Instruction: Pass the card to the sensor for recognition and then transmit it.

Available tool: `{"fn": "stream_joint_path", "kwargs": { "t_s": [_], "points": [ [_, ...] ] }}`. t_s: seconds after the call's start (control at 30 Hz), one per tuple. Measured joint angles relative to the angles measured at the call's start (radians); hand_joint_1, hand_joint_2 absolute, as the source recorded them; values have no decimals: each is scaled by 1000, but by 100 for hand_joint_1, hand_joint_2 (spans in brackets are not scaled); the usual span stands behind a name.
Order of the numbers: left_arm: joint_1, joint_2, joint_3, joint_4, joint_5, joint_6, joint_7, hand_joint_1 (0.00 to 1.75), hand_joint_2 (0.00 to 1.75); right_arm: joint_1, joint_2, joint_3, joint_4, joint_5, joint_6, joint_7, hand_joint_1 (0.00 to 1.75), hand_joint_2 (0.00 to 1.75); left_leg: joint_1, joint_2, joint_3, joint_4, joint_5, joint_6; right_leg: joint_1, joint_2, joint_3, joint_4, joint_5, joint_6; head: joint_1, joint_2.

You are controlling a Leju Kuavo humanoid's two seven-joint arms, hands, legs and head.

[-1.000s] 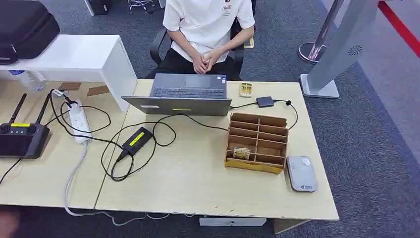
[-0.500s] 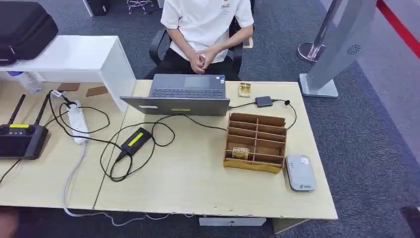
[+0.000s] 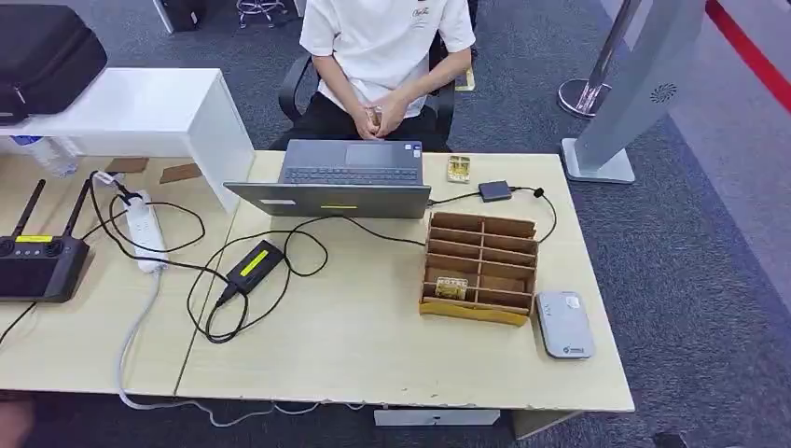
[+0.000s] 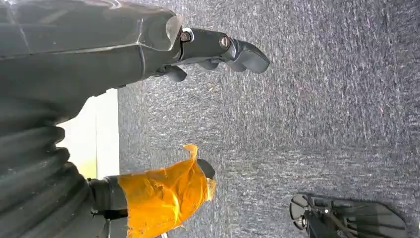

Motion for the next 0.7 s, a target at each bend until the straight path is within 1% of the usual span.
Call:
{"fn": "stream_joint_path", "kwargs": {
  "t_s": [0.13,0.2,0.27,0.3,0.43,0.47,0.6,0.7],
  "points": [
    [0,-1,0,0,0,0,2,0,175,0,33,-1,12,8,-5,11,0,175,0,0,0,0,0,0,0,0,0,0,0,0,-1,0],
    [0,-1,0,0,0,0,4,0,175,0,48,-1,15,22,11,26,0,175,0,0,0,0,0,0,0,0,0,0,0,0,0,0],
    [0,-2,1,0,2,0,5,0,175,1,75,-1,19,48,28,49,0,175,0,0,0,0,0,0,0,0,0,0,0,0,0,0],
    [0,-2,2,0,3,0,5,0,0,2,92,-1,22,60,39,62,0,175,0,0,0,0,0,0,0,0,0,0,0,0,0,0],
    [0,-7,5,0,12,3,11,0,0,9,181,5,39,106,66,123,0,175,0,0,0,0,0,-1,0,0,0,0,0,0,-1,0],
    [0,-8,6,0,16,4,14,0,175,12,204,9,43,118,80,141,0,175,1,0,0,0,0,-1,0,0,0,0,0,-1,0,0],
    [-1,-13,17,0,26,0,25,0,175,15,265,30,56,168,142,193,0,175,1,1,0,-1,0,-1,0,1,0,0,-1,-1,0,0],
    [-1,-17,25,0,30,-1,34,0,175,17,297,60,61,222,205,259,0,175,0,1,0,-1,0,-1,0,1,0,0,-1,-1,0,0]
  ]
}}
